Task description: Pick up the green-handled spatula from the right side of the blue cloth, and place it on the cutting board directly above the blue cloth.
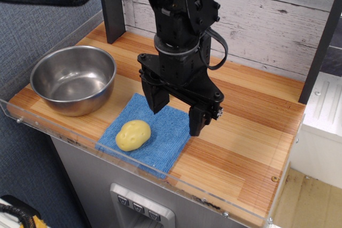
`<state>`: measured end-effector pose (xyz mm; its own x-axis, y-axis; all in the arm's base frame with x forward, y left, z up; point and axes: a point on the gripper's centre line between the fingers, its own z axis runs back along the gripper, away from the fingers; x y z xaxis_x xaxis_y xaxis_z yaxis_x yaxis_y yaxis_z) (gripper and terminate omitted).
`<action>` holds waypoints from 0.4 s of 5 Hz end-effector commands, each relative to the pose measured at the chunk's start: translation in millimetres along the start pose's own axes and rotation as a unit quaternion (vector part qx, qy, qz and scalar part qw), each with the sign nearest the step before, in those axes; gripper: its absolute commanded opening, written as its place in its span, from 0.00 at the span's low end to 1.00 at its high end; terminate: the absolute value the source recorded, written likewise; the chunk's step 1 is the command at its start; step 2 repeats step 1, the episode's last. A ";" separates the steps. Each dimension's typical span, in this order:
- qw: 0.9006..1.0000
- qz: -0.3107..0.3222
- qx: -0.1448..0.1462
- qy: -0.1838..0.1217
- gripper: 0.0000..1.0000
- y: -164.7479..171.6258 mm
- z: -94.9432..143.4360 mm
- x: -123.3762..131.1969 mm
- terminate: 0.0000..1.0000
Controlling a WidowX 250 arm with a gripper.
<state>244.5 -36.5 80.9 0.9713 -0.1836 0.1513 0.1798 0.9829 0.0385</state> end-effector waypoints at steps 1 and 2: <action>1.000 -0.002 0.001 -0.014 1.00 5.5 8.1 -8.5 1.00; 1.000 -0.002 0.001 -0.014 1.00 5.5 8.1 -8.5 1.00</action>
